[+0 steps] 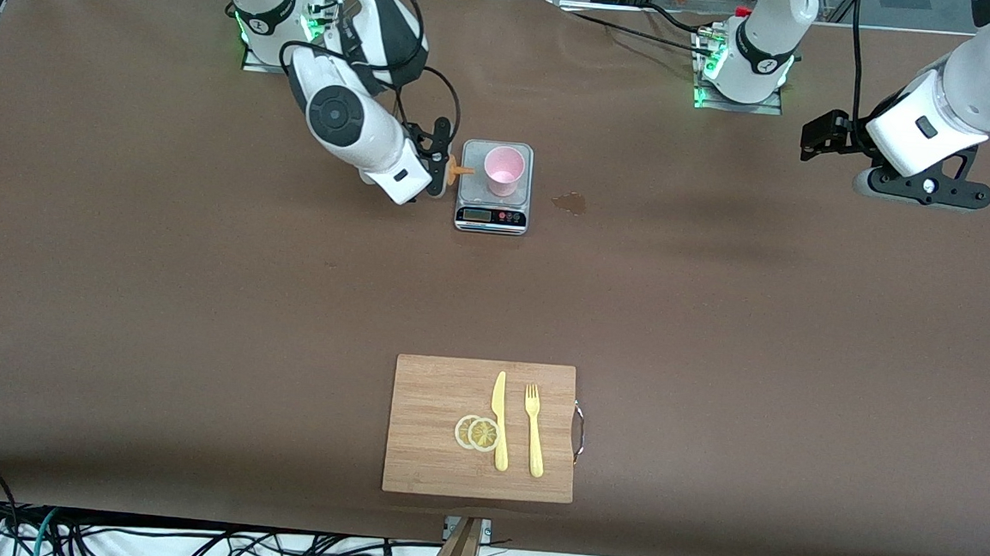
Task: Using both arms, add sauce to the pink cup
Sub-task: 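Carry the sauce bottle with the right gripper over the pink cup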
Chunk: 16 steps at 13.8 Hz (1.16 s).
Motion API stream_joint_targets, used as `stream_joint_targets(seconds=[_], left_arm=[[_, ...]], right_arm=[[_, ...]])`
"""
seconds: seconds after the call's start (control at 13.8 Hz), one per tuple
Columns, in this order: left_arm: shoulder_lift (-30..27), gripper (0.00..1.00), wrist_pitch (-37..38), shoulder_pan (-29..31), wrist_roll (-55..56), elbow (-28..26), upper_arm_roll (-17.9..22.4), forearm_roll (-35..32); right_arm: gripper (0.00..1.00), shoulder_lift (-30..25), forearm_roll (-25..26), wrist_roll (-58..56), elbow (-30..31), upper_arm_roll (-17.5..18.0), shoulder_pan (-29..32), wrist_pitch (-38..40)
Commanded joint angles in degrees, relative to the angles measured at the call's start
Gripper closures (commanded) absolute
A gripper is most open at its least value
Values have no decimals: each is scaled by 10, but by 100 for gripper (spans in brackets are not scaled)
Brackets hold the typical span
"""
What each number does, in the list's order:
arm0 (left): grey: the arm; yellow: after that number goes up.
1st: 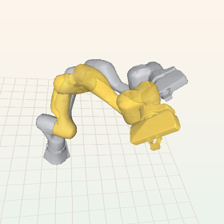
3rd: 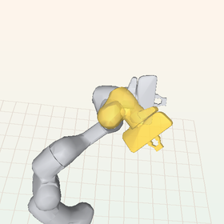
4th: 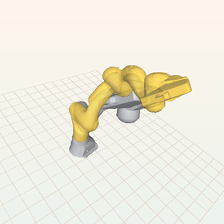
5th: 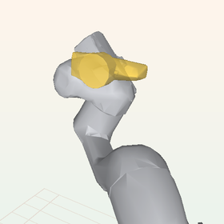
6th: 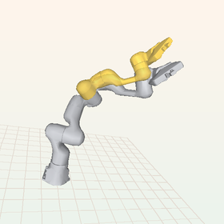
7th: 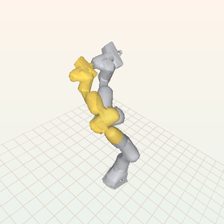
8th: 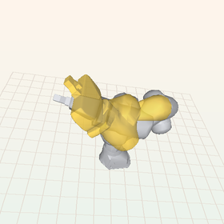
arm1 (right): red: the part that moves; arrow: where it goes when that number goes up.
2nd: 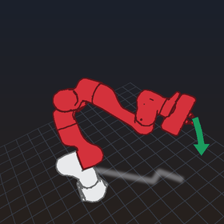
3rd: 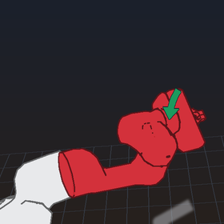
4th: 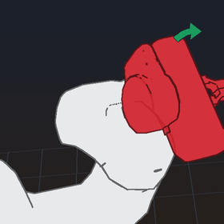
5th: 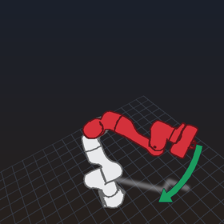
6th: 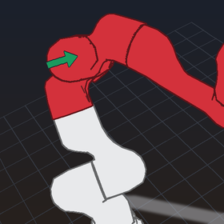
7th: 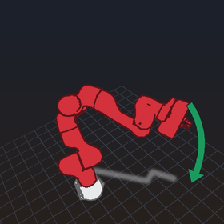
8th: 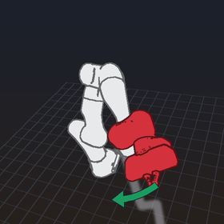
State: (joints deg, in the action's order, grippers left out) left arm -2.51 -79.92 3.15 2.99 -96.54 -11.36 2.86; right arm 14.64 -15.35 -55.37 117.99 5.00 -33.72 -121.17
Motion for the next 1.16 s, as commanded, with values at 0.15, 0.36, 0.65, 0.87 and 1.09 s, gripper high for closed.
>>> stream_joint_targets(seconds=[0.15, 0.36, 0.65, 0.87, 1.09], left_arm=[[4, 0, 15, 2, -5, 14, -5, -13], [4, 0, 15, 2, -4, 15, -6, -12], [7, 0, 10, -2, 1, 16, -8, -13], [5, 0, 14, -2, 2, 16, -8, -13], [4, 0, 16, -2, 1, 15, -7, -12]], right_arm=[[100, 23, 70, 79, -35, -3, -36, 7], [100, 32, 99, 102, -56, -4, -46, 30], [100, 55, 159, 155, -115, -4, -76, 95], [100, 63, 187, 188, -134, -3, -93, 125], [100, 65, 205, 198, -134, -4, -102, 132]])
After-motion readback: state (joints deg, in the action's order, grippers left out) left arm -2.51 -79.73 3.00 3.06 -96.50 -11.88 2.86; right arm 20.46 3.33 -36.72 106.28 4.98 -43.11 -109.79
